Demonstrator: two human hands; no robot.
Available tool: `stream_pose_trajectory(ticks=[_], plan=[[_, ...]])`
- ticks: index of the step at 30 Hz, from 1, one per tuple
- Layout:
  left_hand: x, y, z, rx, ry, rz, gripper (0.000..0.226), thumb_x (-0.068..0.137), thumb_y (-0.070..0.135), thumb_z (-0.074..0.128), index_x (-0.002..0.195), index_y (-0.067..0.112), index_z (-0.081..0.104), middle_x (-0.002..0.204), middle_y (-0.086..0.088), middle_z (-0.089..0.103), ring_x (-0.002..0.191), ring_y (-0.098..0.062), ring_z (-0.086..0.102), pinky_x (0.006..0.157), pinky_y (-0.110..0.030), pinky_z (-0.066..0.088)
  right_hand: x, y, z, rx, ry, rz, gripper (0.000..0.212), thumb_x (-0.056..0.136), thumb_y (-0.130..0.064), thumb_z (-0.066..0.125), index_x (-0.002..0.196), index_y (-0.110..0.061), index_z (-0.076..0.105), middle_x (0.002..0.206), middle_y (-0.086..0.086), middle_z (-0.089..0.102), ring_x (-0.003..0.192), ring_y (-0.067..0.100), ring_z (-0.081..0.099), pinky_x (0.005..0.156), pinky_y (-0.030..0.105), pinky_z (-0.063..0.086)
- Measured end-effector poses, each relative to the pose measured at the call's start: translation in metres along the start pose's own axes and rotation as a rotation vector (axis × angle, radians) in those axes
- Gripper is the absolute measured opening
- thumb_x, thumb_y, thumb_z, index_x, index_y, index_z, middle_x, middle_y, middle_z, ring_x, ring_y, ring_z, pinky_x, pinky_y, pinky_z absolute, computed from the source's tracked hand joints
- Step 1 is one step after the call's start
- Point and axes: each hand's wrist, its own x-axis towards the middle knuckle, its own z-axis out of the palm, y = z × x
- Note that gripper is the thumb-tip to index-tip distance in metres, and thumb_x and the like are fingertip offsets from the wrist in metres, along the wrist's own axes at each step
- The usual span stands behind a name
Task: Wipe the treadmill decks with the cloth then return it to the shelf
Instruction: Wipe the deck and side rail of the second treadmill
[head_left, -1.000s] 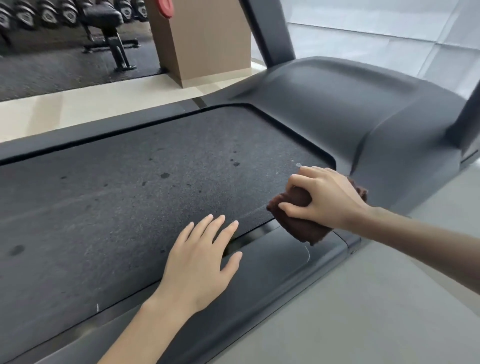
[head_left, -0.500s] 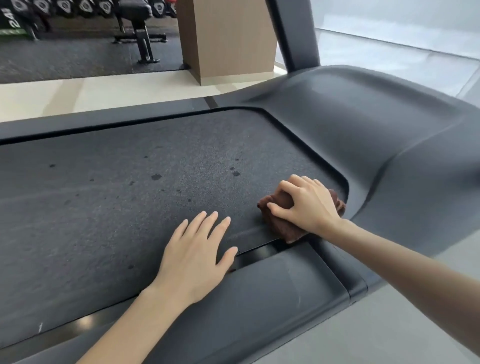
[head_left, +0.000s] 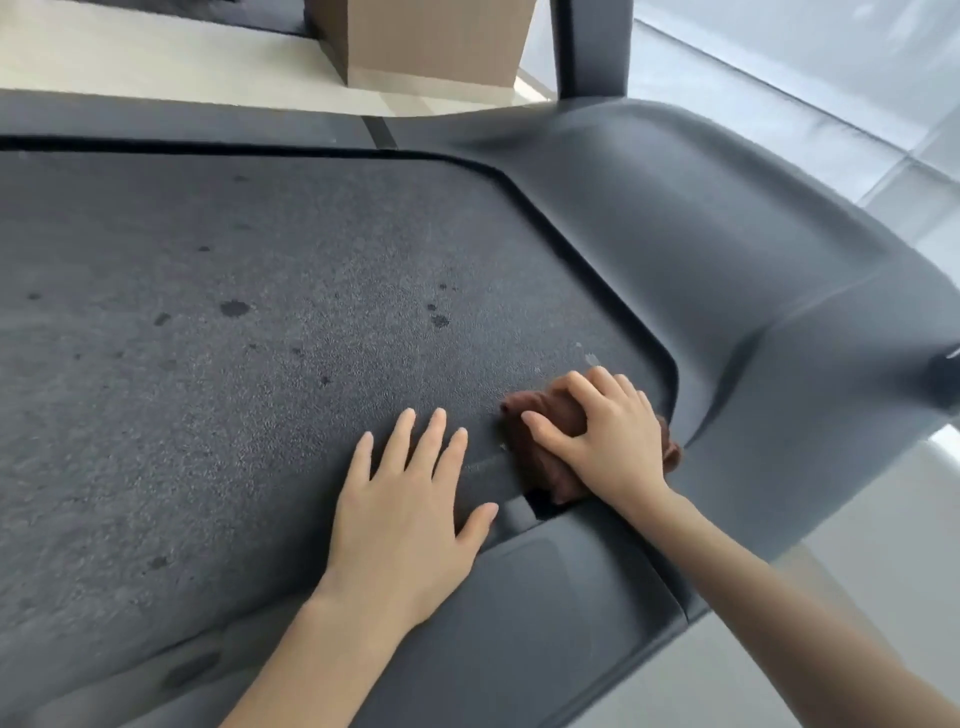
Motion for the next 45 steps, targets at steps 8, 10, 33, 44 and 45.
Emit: stream_pose_trajectory(ticks=[8, 10, 33, 44, 45], plan=[[-0.007, -0.001, -0.002, 0.023, -0.043, 0.044, 0.074, 0.088, 0.059, 0.019, 0.149, 0.02, 0.002, 0.158, -0.004, -0.004, 0.144, -0.026, -0.008, 0.115, -0.05, 0.0, -0.006, -0.011, -0.009, 0.001, -0.049, 0.105, 0.036, 0.079, -0.049, 0.066, 0.093, -0.016, 0.062, 0.088, 0.004, 0.058, 0.088, 0.029, 0.052, 0.081, 0.04, 0.04], [-0.007, -0.002, -0.001, 0.018, -0.048, 0.042, 0.074, 0.087, 0.059, 0.018, 0.149, 0.02, 0.004, 0.158, -0.004, -0.002, 0.144, -0.026, -0.006, 0.115, -0.05, 0.001, -0.008, -0.011, -0.011, 0.0, -0.076, 0.107, 0.039, 0.079, -0.053, 0.064, 0.096, -0.017, 0.062, 0.092, 0.004, 0.058, 0.09, 0.028, 0.052, 0.084, 0.042, 0.04], [0.001, -0.014, 0.005, -0.125, 0.035, 0.108, 0.064, 0.082, 0.054, 0.037, 0.138, 0.022, 0.044, 0.149, 0.001, 0.035, 0.139, -0.022, 0.028, 0.108, -0.048, 0.022, 0.157, 0.036, 0.049, -0.023, 0.036, 0.069, 0.044, 0.08, -0.059, 0.054, 0.097, -0.019, 0.058, 0.1, 0.009, 0.06, 0.1, 0.033, 0.054, 0.083, 0.039, 0.039], [0.006, -0.015, 0.016, -0.128, 0.162, 0.136, 0.066, 0.075, 0.053, 0.043, 0.131, 0.019, 0.053, 0.144, -0.002, 0.043, 0.133, -0.022, 0.035, 0.105, -0.049, 0.026, 0.042, 0.022, 0.013, 0.131, -0.087, -0.337, 0.041, 0.076, -0.062, 0.052, 0.083, -0.022, 0.062, 0.076, -0.001, 0.056, 0.075, 0.024, 0.055, 0.068, 0.036, 0.046], [0.007, -0.015, 0.017, -0.128, 0.161, 0.141, 0.066, 0.075, 0.053, 0.043, 0.13, 0.019, 0.054, 0.143, -0.002, 0.044, 0.132, -0.022, 0.036, 0.105, -0.049, 0.026, 0.059, 0.021, 0.018, 0.128, -0.093, -0.31, 0.042, 0.076, -0.063, 0.052, 0.083, -0.022, 0.061, 0.077, 0.0, 0.057, 0.078, 0.024, 0.057, 0.069, 0.035, 0.046]])
